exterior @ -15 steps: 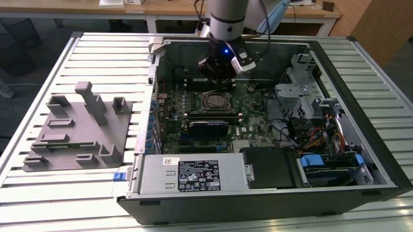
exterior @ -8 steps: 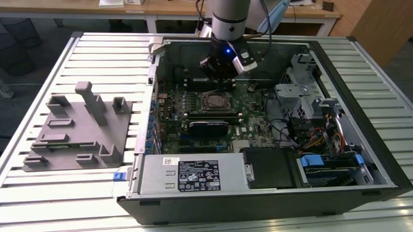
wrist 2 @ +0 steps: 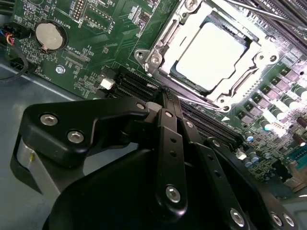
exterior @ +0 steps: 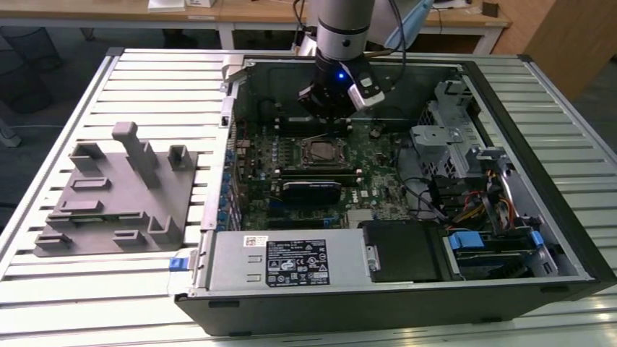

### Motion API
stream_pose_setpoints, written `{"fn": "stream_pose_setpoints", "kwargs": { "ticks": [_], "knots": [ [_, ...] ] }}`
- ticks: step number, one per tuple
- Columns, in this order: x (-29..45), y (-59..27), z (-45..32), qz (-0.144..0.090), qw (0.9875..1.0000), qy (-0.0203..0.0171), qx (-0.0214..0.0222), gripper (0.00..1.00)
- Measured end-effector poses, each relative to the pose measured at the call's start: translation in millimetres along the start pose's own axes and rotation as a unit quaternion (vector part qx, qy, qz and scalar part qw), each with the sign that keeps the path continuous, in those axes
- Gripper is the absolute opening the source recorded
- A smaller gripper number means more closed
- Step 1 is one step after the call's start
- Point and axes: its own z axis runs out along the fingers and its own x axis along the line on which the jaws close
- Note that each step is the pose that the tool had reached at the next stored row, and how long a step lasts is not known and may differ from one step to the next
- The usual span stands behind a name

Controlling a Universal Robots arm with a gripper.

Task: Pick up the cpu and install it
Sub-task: 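Install the first cpu locking lever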

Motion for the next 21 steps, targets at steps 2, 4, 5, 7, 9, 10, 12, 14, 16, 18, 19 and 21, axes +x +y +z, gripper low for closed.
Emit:
{"fn": "stream_pose_setpoints", "kwargs": {
  "ticks": [2, 4, 5, 7, 9, 10, 12, 14, 16, 18, 19, 21],
  "knots": [
    [-0.1, 0.0, 0.0, 0.0, 1.0, 0.0, -0.0002, 0.11],
    [-0.4, 0.1, 0.5, 0.0, 1.0, 0.0001, -0.0002, 0.11],
    [-0.7, 0.0, 1.2, 0.0, 1.0, 0.0002, -0.0002, 0.11],
    [-1.3, -0.1, 3.2, 0.0, 1.0, 0.0003, 0.0005, 0.11],
    [-1.5, -0.1, 5.2, 0.0, 1.0, 0.0004, 0.0019, 0.11],
    [-1.6, -0.2, 6.4, 0.0, 1.0, 0.0005, 0.0029, 0.11],
    [-1.6, -0.3, 8.7, 0.0, 1.0, 0.0009, 0.0056, 0.11],
    [-1.6, -0.3, 10.5, 0.0, 1.0, 0.0013, 0.0084, 0.11],
    [-1.6, -0.3, 11.8, 0.0, 0.9999, 0.0019, 0.0114, 0.11],
    [-1.6, -0.4, 11.9, 0.0, 0.9999, 0.0024, 0.0122, 0.11],
    [-1.6, -0.4, 11.9, 0.0, 0.9999, 0.0025, 0.0123, 0.11],
    [-1.6, -0.3, 11.9, 0.0, 0.9999, 0.0025, 0.0121, 0.11]
  ]
}}
